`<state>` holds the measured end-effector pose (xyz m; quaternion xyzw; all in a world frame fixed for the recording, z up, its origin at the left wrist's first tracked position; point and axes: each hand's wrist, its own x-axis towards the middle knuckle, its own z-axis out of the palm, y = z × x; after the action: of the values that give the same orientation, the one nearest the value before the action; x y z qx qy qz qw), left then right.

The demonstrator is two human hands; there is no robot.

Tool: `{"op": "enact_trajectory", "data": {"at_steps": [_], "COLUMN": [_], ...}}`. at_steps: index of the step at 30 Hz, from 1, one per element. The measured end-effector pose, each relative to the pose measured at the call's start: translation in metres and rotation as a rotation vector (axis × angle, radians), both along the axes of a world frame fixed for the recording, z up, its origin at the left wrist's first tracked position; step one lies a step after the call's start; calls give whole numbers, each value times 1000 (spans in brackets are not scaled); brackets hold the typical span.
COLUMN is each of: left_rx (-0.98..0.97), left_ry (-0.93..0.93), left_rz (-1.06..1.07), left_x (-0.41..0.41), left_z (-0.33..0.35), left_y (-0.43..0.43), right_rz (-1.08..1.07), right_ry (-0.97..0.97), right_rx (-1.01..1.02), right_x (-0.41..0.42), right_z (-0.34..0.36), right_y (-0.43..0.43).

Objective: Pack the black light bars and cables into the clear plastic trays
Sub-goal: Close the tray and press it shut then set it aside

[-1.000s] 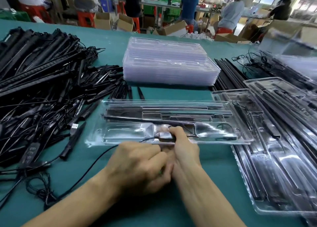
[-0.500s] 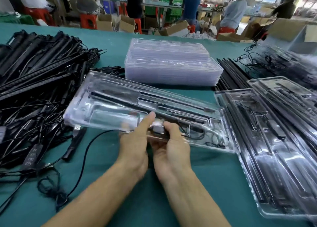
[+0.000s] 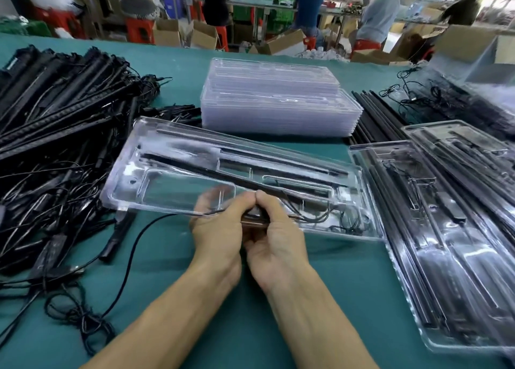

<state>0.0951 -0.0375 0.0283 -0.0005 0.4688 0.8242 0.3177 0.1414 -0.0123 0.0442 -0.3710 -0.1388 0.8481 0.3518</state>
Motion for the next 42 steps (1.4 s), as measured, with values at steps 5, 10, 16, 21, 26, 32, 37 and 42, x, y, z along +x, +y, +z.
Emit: {"op": "enact_trajectory", "data": {"at_steps": [5,10,16,21,26,32,37,42], "left_rx": [20,2,72,98,131,86,40,59], "left_ry": [7,15,-8,15,-3,86,90,110], "left_rz": [-10,-45,-72,-87,-69,-101,-95,-102], "left_x": [0,0,3,6,1,-11,-7,-8], "left_z": [-4,-6,-1,-3,-2,2,1,-2], "left_y": [-1,-3,-4,-4,-7,-11,-10,-10], "right_rz": [8,20,-9,-18,13,82,16,23], "right_ry": [-27,-105,-92,-82,-36,-30,-44,-59], "right_rx": [24,76,70,64,89,156,80,101], "right_x": [4,4,1,0,-1,0,-1,-2], "right_z": [-4,-3,2,1,-1,-1,-4,-7], "right_y": [0,0,-2,1,-1,-3,-5,-3]}}
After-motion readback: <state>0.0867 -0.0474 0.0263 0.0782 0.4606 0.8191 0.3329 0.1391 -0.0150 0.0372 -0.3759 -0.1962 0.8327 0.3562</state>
